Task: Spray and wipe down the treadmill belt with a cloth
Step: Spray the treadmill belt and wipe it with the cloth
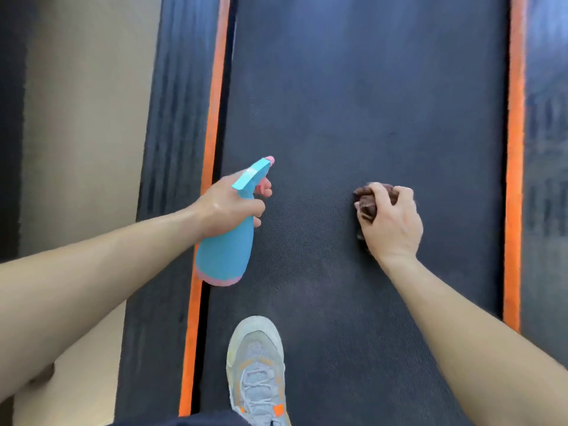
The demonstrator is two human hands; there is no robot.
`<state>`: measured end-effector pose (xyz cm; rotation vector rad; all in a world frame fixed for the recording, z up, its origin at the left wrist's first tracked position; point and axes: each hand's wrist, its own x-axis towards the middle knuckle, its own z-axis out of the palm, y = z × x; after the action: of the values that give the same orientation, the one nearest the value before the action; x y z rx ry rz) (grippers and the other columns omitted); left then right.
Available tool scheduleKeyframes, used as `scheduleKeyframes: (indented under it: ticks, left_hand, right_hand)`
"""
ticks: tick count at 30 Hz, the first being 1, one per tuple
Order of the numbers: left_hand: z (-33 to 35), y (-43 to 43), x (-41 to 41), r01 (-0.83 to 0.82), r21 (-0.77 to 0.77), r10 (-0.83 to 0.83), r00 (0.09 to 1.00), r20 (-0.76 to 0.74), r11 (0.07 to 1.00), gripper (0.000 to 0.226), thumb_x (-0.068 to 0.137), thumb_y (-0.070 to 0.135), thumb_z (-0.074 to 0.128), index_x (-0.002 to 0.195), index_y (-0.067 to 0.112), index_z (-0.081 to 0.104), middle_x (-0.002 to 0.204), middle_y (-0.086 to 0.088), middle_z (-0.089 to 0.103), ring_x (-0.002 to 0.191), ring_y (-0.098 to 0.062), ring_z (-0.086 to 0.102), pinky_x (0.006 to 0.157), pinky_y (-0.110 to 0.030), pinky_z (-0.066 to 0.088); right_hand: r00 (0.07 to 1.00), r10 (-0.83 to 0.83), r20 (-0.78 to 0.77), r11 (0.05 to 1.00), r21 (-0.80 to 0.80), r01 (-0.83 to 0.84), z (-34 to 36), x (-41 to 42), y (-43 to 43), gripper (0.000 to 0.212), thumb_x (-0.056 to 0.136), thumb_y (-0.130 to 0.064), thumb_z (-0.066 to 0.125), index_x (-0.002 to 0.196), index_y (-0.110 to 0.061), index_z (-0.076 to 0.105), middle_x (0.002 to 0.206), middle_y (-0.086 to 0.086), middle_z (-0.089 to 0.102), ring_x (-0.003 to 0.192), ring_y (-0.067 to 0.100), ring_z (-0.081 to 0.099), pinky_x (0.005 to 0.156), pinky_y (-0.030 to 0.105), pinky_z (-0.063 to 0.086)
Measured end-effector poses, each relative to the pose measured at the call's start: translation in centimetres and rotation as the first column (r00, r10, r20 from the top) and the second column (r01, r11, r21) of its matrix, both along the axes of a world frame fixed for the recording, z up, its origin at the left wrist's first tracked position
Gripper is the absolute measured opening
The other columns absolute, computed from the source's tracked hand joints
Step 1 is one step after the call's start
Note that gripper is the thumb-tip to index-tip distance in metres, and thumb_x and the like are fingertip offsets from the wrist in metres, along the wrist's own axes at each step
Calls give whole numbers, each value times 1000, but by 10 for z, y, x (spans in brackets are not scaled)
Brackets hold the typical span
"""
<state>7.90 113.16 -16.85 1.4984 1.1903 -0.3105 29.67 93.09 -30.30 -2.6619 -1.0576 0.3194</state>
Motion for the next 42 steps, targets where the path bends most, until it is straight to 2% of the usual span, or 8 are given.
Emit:
scheduleKeyframes:
  ticks: [4,8,12,16,23,28,37,42]
  left_hand:
    - [7,3,38,-25,57,20,997,73,998,56,72,15,62,106,59,59,122,4,69,78,-11,74,87,-40,61]
    - [9,-13,39,-38,64,36,999,27,997,48,76,11,66,103,50,61,120,3,71,81,-11,67,72,-20,56]
    - [0,-38,12,20,3,-19,999,-51,1000,48,60,32,60,103,54,63,108,9,74,92,-23,75,98,-49,56]
    - [-1,-60,-2,116,-19,-117,986,-115,993,60,62,30,61,120,41,64,113,17,70,99,-19,67,102,-45,51]
    - [-3,-77,-11,56,8,-54,987,-153,998,55,62,35,58,116,45,63,107,15,72,100,-18,67,99,-42,52]
    - [24,-111,-18,-17,87,22,999,-50,996,59,63,32,57,119,49,59,114,20,70,85,-21,77,103,-46,53]
    - [110,-220,-69,-36,137,36,999,0,990,60,78,20,61,134,43,58,120,17,67,80,-21,79,96,-43,58]
    - [125,-278,-105,-65,87,63,998,24,994,58,76,21,60,126,50,55,124,13,67,85,-29,79,88,-36,56]
  right_hand:
    - [995,-68,-80,994,-87,61,8,19,-46,48,88,-42,70,132,-32,55,130,13,45,111,37,53,89,49,53]
    - [981,-41,-189,987,-157,11,15,21,-46,47,90,-42,69,132,-36,48,136,13,39,119,39,47,100,52,47]
    - [982,-68,-176,976,-216,28,15,20,-38,45,92,-42,67,130,-39,44,136,14,36,120,40,41,105,56,40]
    - [980,-84,-182,963,-266,33,14,21,-37,48,91,-42,67,131,-41,41,137,13,34,121,39,40,105,57,40]
    - [981,-20,-191,965,-259,-30,16,27,-38,43,93,-44,65,129,-38,41,135,14,34,118,41,42,102,56,41]
    - [975,-3,-221,949,-307,-67,40,17,-38,42,95,-34,62,131,-30,40,135,17,31,112,45,46,91,53,48]
    - [963,60,-263,994,-69,-81,137,-70,-115,40,98,-35,62,132,-28,44,136,18,34,111,42,51,91,50,50]
    - [938,120,-325,991,-12,-131,162,-111,-163,38,98,-41,59,131,-30,45,132,15,36,111,40,52,88,50,53]
